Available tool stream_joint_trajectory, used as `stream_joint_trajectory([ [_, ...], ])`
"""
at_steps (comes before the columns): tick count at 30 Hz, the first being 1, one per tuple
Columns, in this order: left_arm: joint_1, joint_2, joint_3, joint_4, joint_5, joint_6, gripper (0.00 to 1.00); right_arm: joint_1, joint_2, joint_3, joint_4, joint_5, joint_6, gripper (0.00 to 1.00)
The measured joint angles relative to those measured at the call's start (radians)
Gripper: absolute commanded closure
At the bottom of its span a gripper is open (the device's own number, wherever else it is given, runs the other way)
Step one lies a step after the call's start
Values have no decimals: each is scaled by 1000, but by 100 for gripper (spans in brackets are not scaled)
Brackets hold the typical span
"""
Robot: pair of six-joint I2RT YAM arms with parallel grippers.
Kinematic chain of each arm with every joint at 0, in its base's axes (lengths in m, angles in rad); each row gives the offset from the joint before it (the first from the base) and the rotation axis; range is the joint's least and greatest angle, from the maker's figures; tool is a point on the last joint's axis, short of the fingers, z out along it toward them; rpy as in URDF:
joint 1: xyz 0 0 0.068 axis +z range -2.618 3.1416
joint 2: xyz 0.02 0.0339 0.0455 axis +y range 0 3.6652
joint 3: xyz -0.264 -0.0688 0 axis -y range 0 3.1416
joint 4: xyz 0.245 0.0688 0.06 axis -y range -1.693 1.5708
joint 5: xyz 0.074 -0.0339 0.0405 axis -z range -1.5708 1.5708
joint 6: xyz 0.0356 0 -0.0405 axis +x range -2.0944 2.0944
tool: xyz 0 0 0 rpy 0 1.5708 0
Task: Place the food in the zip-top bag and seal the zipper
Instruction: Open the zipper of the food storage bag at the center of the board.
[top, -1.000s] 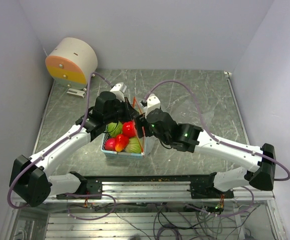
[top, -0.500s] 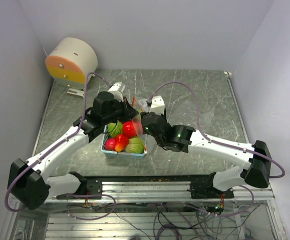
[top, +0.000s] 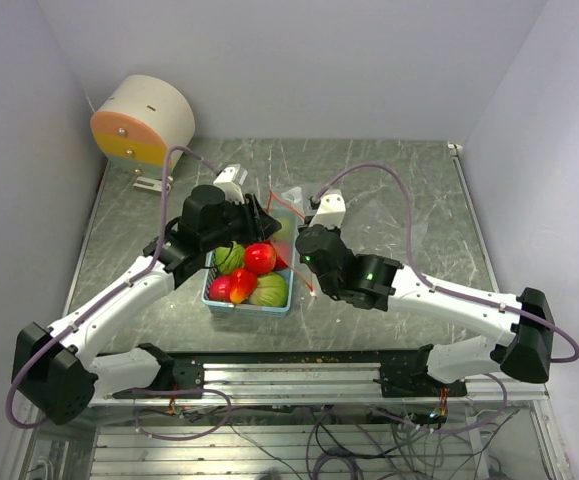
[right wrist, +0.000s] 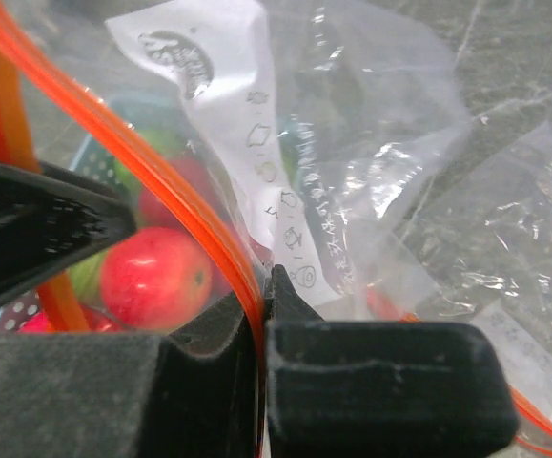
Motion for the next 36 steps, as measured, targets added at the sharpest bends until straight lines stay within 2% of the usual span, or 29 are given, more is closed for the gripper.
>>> stream_joint_trajectory([
  [3, -2, 22, -3, 17, 5, -16, 43, 0, 6, 1, 27, -22, -8, 100],
  [7, -17, 51, -3, 39, 7, -38, 44, 2, 31, 5, 57, -53, -16, 100],
  [15, -65, 72, -8, 72, 5, -66, 61, 5, 43, 5, 75, -52, -14, 100],
  [21, -102, 68, -66, 76, -5, -80, 54, 5, 37, 5, 76, -10, -11, 100],
  [22, -107, 64, -75, 74, -8, -83, 57, 5, 35, 5, 76, -6, -11, 100],
  [25, -115, 53, -85, 72, -25, -86, 91, 5, 25, 5, 77, 7, -12, 100],
  [29, -120, 51, -82, 42, -68, -64, 93, 6, 19, 10, 64, 34, -12, 100],
  [36, -121, 5, 24, -220, -294, 26, 93, 2, -54, 11, -81, 175, 35, 100],
])
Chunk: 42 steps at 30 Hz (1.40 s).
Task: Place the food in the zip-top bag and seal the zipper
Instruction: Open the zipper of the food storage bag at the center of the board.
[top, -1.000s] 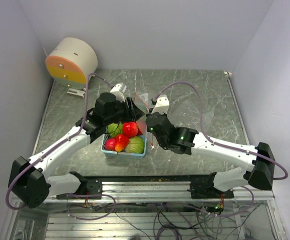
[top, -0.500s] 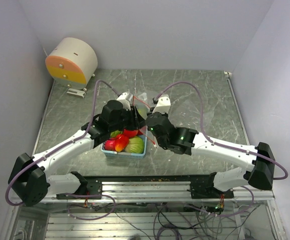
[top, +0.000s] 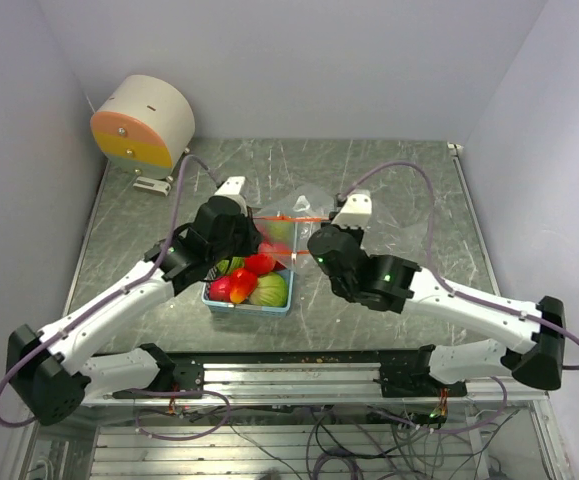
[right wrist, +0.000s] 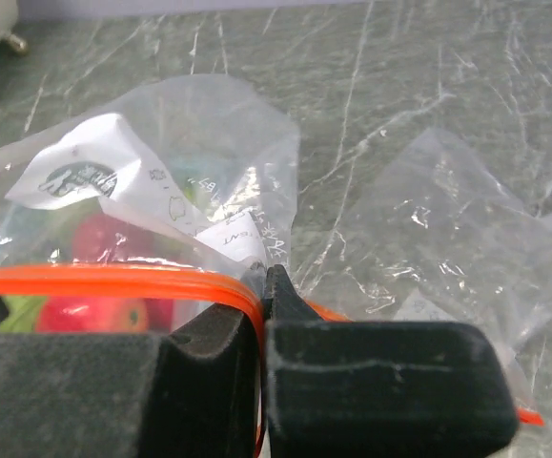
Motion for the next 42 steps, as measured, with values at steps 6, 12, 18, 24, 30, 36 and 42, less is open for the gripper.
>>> stream_joint_trajectory([
  [6, -26, -87, 100, -71, -99, 42, 93, -6, -96, -20, -15, 1, 52, 100],
  [12, -19, -100, 221, -229, -257, 108, 93, -15, -30, -47, 195, -190, -45, 100],
  [18, -11, -143, 352, -399, -444, 174, 93, -21, 196, -3, 423, -435, -95, 84],
  [24, -10, -144, 360, -524, -610, 195, 93, -23, 332, 84, 521, -553, -145, 29],
  [30, -9, -80, 266, -541, -654, 171, 93, -24, 315, 93, 538, -614, -198, 0],
  [36, -9, -19, 179, -540, -656, 136, 93, -24, 162, 41, 521, -646, -223, 0],
  [42, -9, -19, 151, -547, -684, 106, 93, -24, 49, 25, 439, -661, -215, 0],
])
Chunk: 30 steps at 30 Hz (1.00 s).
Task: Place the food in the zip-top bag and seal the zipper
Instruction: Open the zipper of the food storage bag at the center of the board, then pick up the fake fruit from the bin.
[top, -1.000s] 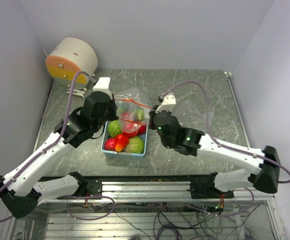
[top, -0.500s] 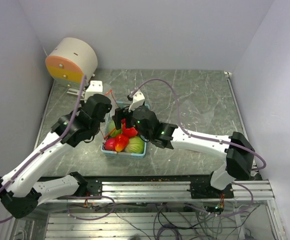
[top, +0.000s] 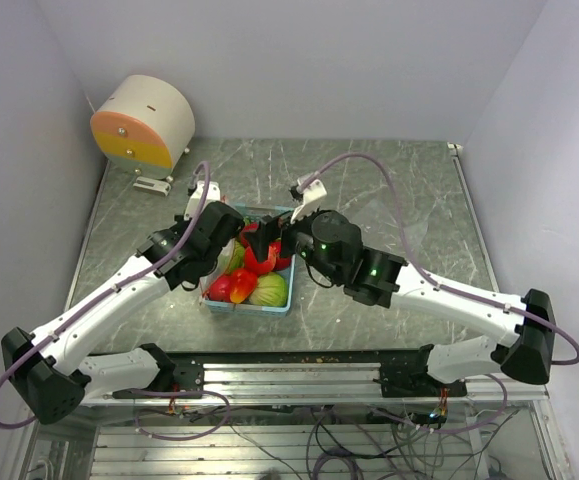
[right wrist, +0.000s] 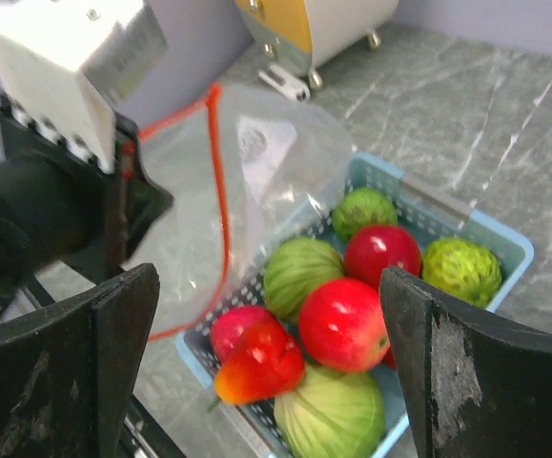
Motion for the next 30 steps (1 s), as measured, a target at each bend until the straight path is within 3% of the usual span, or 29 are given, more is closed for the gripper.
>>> stream_joint_trajectory([
  [8, 0, -46, 7, -79, -90, -40, 93, 1, 42, -75, -145, -42, 73, 5],
  [18, 0, -60, -3, -103, -128, -70, 93, 30, 166, -87, -182, -91, 229, 7],
  [30, 0, -196, -34, -69, -112, -55, 93, 89, 370, 37, -210, -41, 429, 11],
])
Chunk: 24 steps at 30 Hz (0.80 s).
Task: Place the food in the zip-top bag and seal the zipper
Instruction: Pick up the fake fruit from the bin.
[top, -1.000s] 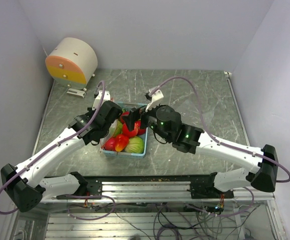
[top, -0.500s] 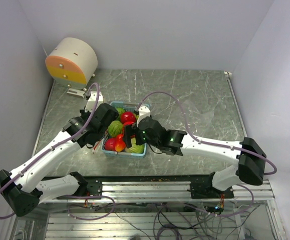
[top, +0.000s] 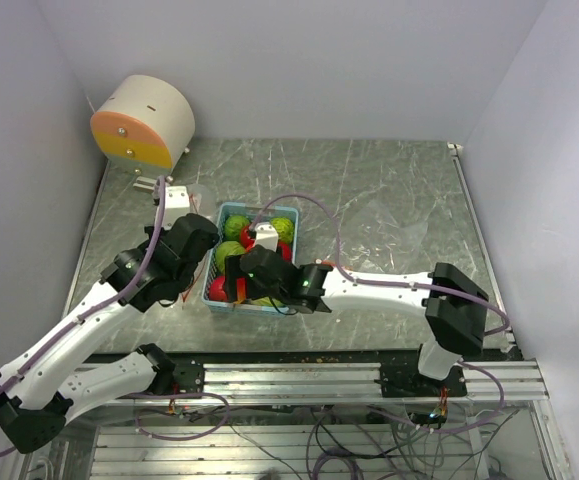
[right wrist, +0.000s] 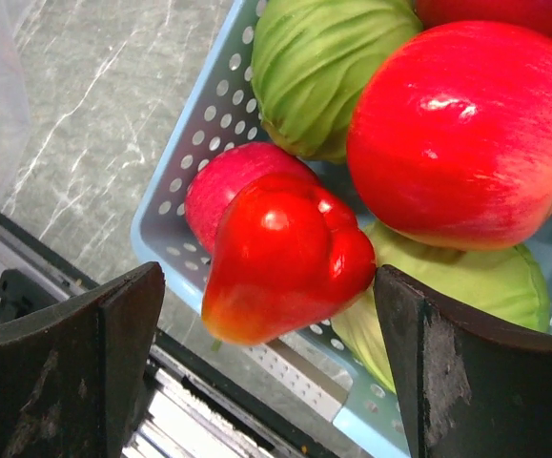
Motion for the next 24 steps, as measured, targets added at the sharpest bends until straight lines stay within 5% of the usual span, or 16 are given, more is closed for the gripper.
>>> stream_joint_trajectory([
  [6, 0, -8, -18, 10, 20, 16, 93, 5, 51, 15, 0, 51, 57, 20],
  [14, 0, -51, -28, 13, 27, 31, 93, 6, 63, 15, 4, 116, 93, 65],
  [24, 0, -54, -29, 22, 44, 38, 93, 8, -58, -88, 62, 101, 37, 72],
])
